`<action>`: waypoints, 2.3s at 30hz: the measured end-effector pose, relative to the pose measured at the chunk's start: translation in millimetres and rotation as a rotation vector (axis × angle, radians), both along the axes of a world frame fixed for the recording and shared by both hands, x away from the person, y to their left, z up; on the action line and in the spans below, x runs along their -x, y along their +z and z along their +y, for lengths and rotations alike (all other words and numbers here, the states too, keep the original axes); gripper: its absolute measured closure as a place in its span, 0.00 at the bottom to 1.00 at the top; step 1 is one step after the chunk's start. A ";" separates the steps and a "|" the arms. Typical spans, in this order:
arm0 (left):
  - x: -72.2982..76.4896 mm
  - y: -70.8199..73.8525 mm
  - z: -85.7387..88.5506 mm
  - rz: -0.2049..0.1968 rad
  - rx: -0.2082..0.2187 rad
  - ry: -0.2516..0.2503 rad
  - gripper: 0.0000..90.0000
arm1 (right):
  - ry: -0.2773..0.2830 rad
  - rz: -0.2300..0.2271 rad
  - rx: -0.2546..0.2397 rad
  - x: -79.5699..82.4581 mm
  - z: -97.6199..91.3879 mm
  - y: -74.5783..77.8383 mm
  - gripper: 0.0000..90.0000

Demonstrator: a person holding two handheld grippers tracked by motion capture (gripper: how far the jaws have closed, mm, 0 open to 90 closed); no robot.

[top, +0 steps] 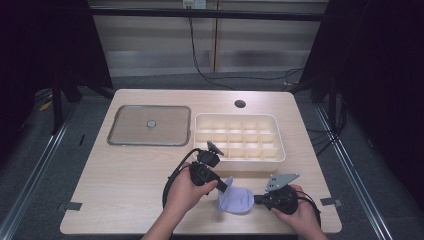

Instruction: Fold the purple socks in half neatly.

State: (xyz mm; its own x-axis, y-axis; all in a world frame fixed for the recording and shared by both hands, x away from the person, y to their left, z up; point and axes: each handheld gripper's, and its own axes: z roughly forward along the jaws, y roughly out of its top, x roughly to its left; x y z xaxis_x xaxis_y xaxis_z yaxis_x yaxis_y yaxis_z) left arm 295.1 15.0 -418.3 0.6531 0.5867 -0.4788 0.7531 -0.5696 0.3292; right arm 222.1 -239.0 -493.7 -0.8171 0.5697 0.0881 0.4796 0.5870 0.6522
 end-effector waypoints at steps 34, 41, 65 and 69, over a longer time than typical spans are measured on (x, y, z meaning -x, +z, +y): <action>5.0 -2.7 -18.1 -0.001 -0.015 -0.054 0.90 | 0.015 -0.008 0.000 -0.1 11.9 -0.3 1.00; 7.0 -8.2 -25.6 -0.003 -0.019 -0.053 0.90 | 0.019 -0.018 0.001 -0.4 11.8 -0.7 1.00; 13.8 -22.1 -41.2 -0.014 -0.041 -0.060 0.90 | 0.017 -0.009 -0.003 0.2 12.4 -0.4 1.00; 13.6 -22.8 -41.3 -0.016 -0.032 -0.056 0.89 | 0.015 -0.008 -0.001 0.1 12.2 -0.3 1.00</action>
